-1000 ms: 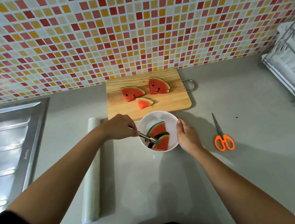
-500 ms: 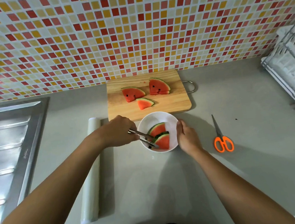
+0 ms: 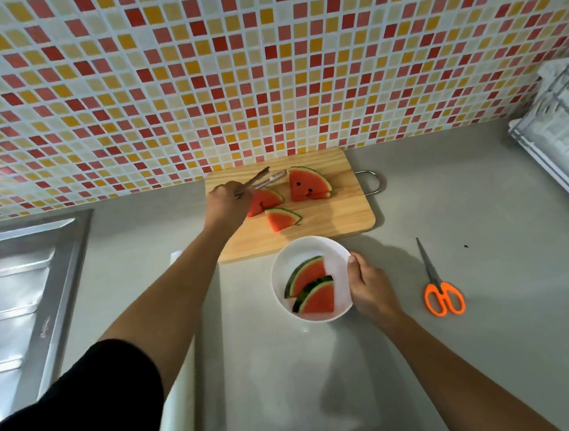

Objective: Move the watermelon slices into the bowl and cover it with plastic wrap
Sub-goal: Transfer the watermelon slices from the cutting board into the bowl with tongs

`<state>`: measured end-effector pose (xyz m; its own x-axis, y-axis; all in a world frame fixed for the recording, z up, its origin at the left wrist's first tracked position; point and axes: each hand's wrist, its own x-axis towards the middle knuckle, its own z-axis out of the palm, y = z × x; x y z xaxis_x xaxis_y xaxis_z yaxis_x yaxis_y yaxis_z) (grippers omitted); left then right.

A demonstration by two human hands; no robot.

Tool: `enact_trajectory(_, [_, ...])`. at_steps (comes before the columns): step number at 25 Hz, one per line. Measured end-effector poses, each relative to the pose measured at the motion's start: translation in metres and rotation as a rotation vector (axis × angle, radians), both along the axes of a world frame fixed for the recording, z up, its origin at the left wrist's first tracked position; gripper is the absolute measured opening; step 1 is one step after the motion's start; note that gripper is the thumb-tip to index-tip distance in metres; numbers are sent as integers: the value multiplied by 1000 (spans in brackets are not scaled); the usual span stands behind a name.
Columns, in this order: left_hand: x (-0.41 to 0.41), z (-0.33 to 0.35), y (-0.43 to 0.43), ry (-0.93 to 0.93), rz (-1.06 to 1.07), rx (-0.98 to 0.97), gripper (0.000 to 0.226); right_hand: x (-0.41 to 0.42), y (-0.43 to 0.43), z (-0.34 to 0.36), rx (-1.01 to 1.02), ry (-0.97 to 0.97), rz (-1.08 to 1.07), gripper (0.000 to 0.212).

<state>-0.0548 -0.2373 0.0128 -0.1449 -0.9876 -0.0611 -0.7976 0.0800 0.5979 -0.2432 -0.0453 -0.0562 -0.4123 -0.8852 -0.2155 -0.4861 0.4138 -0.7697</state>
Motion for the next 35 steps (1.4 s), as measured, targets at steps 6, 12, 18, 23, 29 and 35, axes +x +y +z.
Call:
enact_trajectory(6, [62,-1,-49,57,148,124,31,1,0,-2,-31,21,-15,35])
enact_trajectory(12, [98,-20,-37,65,44,284,30,1,0,0,-56,20,-13,33])
enact_trajectory(18, [113,-14,-15,-28,-98,259,26,0,0,3,-18,37,15,31])
enact_trajectory(23, [123,-9,-15,-147,-203,44,29,1,0,4,-12,54,11,33])
enact_trajectory(29, [108,-32,-28,-199,-316,18,40,0,0,3,11,51,23,35])
enact_trajectory(35, [105,-37,-52,-220,-394,125,43,0,0,-1,-30,58,17,35])
